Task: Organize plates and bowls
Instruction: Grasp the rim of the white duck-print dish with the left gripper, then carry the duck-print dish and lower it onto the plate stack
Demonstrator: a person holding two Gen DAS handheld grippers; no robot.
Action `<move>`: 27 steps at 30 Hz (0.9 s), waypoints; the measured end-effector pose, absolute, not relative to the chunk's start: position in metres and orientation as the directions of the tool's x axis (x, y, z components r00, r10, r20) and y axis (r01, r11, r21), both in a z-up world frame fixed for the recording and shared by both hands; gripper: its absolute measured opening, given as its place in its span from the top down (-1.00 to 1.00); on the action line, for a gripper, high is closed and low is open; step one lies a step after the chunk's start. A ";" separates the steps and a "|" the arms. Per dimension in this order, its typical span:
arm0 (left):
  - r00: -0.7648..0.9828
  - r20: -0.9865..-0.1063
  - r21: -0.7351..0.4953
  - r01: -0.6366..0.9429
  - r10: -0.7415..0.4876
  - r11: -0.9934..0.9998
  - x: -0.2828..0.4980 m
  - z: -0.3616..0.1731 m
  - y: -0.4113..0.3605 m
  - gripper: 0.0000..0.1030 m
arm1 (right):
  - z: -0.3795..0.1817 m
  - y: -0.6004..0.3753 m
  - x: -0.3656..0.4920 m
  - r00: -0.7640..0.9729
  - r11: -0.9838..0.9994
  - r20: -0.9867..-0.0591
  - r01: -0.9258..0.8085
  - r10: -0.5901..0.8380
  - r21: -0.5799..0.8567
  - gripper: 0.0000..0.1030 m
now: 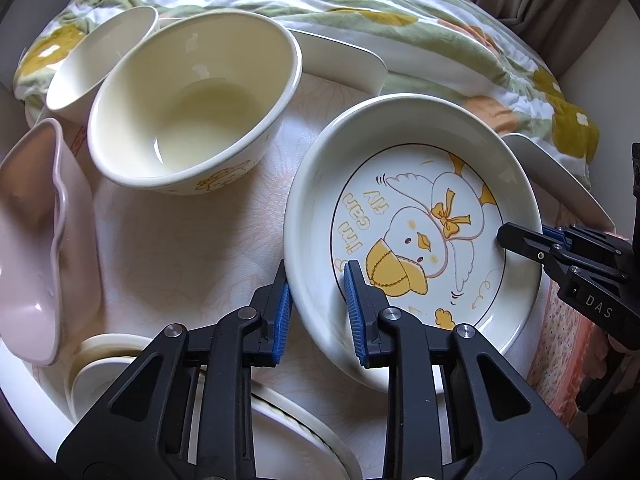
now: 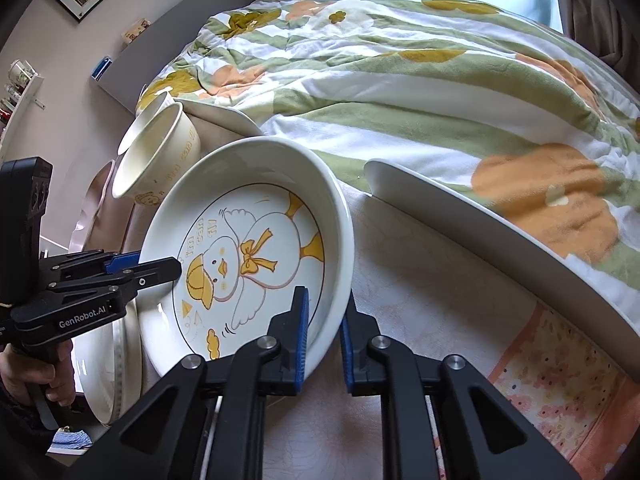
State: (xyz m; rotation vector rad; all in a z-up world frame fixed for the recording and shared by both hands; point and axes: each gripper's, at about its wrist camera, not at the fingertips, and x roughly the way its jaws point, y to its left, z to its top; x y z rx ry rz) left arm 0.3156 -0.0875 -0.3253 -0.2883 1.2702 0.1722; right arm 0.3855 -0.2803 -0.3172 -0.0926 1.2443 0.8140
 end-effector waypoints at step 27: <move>0.483 -0.864 -0.190 -0.044 -0.146 0.981 0.260 -0.215 -0.048 0.63 | -0.218 -0.273 0.301 0.347 0.848 -0.818 -0.447 0.459 0.286 0.74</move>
